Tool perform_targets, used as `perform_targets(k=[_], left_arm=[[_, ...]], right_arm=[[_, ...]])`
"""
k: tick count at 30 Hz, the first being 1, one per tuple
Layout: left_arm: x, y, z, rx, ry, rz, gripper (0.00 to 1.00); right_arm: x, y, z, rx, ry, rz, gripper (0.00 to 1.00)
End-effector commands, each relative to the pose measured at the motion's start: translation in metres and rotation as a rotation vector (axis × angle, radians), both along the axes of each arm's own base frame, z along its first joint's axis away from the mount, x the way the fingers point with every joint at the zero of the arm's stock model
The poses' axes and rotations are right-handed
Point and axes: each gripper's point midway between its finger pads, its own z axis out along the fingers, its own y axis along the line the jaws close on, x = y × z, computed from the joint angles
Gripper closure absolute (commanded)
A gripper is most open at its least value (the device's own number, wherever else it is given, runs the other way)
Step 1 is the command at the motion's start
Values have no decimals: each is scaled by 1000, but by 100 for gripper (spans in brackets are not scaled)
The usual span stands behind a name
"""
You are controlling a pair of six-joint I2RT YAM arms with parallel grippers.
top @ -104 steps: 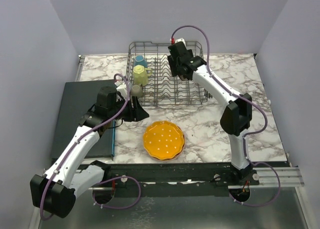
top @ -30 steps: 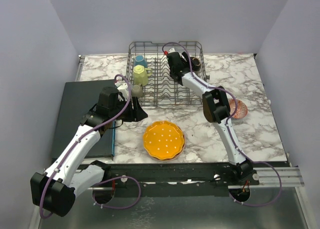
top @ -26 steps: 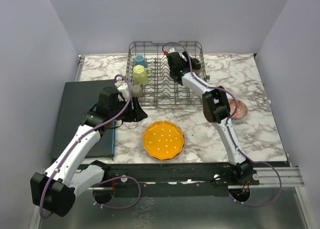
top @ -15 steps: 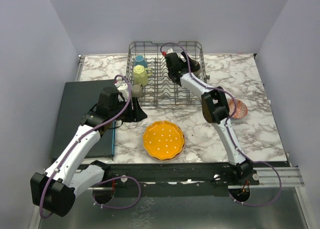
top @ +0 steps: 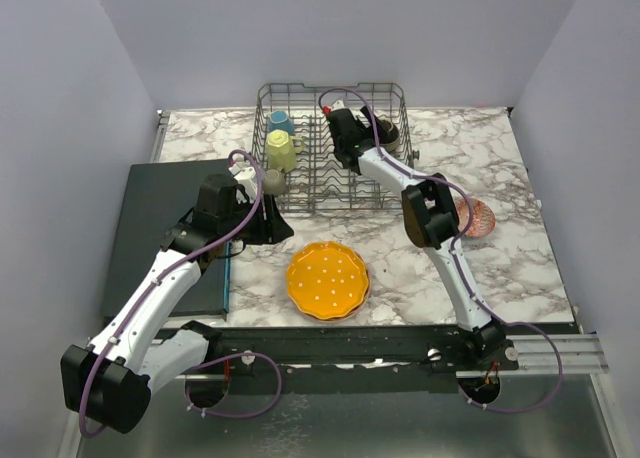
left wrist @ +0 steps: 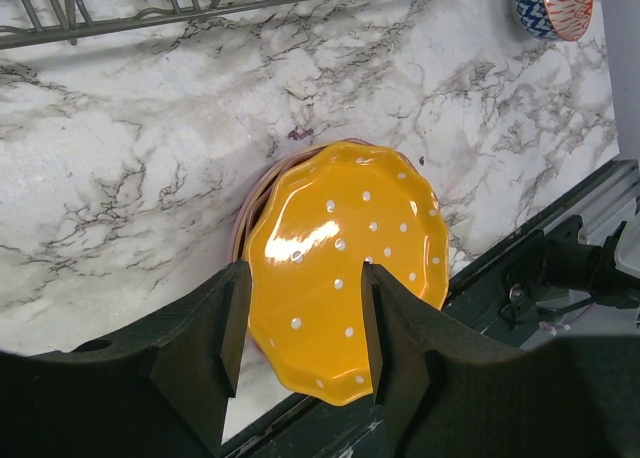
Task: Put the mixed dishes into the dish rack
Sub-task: Turn the bowl upside down on the dish rack.
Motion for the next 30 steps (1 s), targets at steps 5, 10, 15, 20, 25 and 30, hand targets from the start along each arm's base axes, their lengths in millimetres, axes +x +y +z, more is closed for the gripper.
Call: perform_targets(k=[5,10,15,20,25,30], left_arm=[[2,4,-1,29,-23,12,46],[2,5,-2,34,-21,16,46],[3,6,-4,43,-19,19,46],[4,7,-5,52,-16,24,46],[5,8,-6,56,-16,28,45],[4,8,-5,54,-17,27,44]], right_arm=[[-24,0,48,70,-34,-29,6],[-36,-4,63,110,-35,-31,6],[-48,-6,81,171,-23,-33,6],[-68,-9,110,266,-22,-41,6],[-97,-17,133,356,-3,-60,6],[-136,-33,144,463,13,-123,7]])
